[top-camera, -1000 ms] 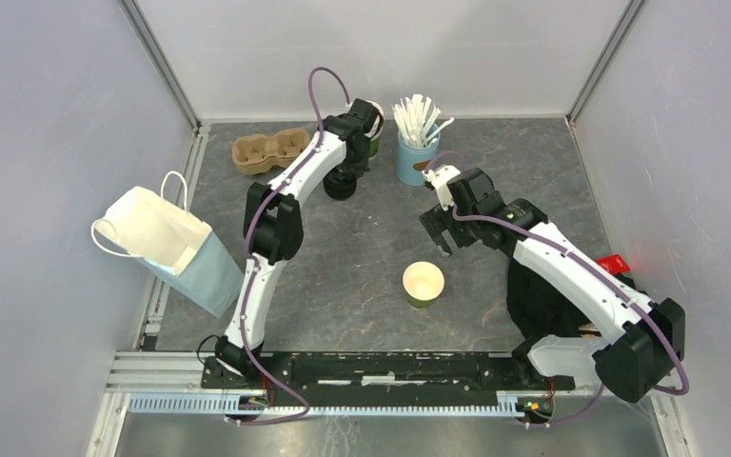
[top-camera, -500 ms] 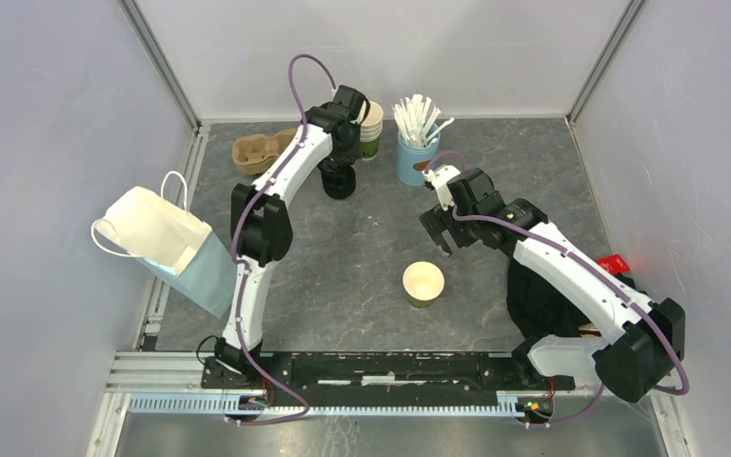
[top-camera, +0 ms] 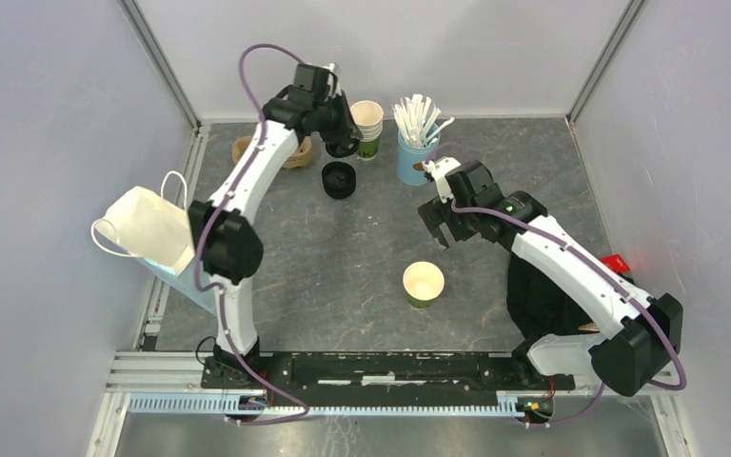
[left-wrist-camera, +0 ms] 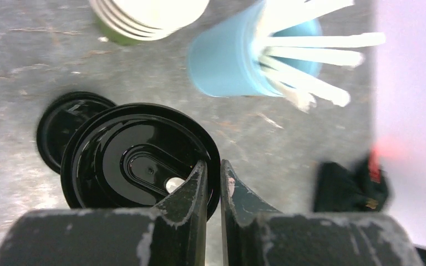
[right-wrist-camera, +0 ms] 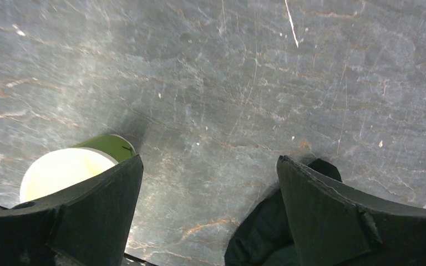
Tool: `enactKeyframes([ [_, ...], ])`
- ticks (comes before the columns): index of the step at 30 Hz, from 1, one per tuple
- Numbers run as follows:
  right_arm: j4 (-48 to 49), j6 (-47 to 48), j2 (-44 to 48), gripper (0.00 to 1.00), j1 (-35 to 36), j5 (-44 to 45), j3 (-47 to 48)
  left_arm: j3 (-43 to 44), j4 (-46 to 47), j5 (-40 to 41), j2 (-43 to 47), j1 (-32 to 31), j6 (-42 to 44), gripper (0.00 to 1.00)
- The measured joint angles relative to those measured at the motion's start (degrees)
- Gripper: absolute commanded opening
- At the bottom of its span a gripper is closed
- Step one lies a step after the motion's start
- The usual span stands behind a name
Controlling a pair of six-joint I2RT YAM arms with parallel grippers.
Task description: Pack the takeout coffee
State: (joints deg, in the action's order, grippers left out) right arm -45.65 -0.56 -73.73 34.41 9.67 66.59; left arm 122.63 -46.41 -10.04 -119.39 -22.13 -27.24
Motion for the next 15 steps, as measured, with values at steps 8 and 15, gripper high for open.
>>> enactKeyframes([
  [8,-0.46,-3.61,0.11,0.98,-0.02,-5.2,12.74,-22.43,23.37,-19.32,19.19,2.8,-17.57,0.13],
  [15,8.44,-9.49,7.04,0.98,-1.86,-13.92,18.16,-42.51,67.01,-32.22,25.53,2.71,-47.06,0.13],
])
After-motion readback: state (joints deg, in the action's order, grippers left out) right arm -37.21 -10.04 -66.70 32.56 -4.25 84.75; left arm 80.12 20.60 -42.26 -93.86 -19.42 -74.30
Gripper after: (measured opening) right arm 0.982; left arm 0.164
